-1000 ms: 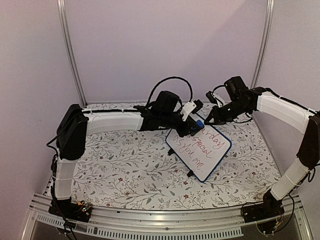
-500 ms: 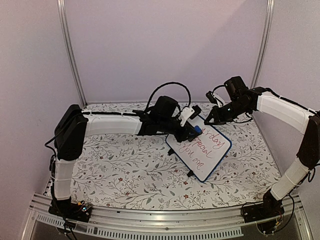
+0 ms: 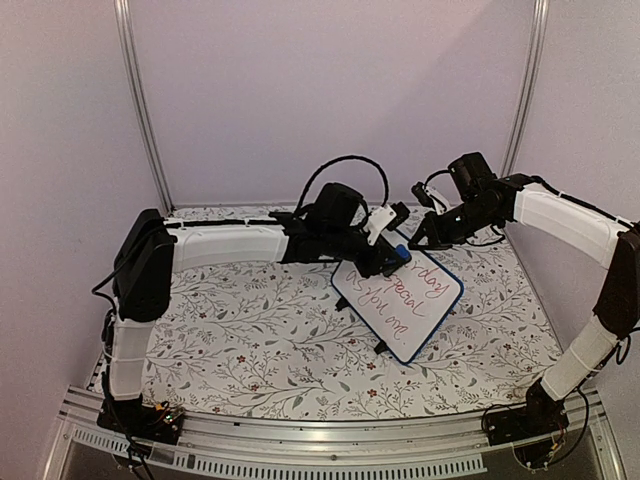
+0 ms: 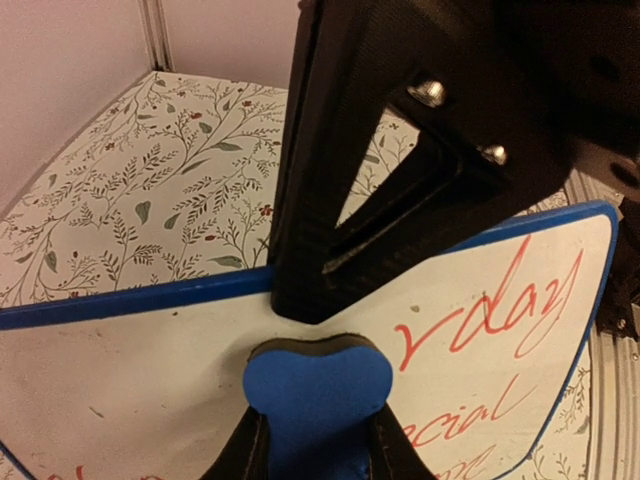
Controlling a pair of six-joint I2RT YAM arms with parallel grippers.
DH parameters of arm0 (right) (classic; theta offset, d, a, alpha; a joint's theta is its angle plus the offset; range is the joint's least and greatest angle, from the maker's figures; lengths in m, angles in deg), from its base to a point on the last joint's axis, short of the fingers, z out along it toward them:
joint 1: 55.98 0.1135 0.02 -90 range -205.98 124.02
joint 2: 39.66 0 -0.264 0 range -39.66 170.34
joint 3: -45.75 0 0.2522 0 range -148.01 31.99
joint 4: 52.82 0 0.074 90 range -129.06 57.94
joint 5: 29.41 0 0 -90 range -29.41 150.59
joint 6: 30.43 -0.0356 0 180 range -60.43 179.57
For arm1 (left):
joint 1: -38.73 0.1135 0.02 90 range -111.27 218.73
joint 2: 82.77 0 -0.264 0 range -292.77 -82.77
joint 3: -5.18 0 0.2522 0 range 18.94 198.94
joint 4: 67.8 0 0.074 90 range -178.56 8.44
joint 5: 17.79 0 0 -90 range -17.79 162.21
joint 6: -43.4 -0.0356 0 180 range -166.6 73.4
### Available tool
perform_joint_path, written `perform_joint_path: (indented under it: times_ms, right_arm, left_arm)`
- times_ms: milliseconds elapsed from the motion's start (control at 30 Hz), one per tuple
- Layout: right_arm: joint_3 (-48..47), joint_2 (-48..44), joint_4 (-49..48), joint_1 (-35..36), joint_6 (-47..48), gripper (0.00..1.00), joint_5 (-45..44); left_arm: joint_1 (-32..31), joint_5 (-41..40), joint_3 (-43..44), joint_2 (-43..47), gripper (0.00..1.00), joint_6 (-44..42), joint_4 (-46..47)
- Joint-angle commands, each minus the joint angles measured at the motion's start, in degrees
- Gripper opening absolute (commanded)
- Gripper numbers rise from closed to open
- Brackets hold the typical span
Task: Erase the whiteboard
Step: Erase the whiteboard from the whiteboard stand.
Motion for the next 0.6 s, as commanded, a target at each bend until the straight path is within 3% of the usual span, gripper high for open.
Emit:
perform_joint_path:
  times_ms: [0,267,567]
  right_arm:
    - [0.52,0.58,0.85,2.85,2.18,0.00,7.44]
    - [0.70,0.66,0.74,2.85,2.10,0.00,7.52]
    - [0.63,0.57,0.83,2.85,2.09,0.00,7.39]
  left_arm:
    - [-2.34,-0.99,-2.71,-2.50,0.00,0.34,0.32]
    - [-2.36,-2.45,-9.18,-1.01,0.00,1.19,1.93]
    - [-2.36,-2.41,-7.22,-1.23,0.00,0.34,1.75]
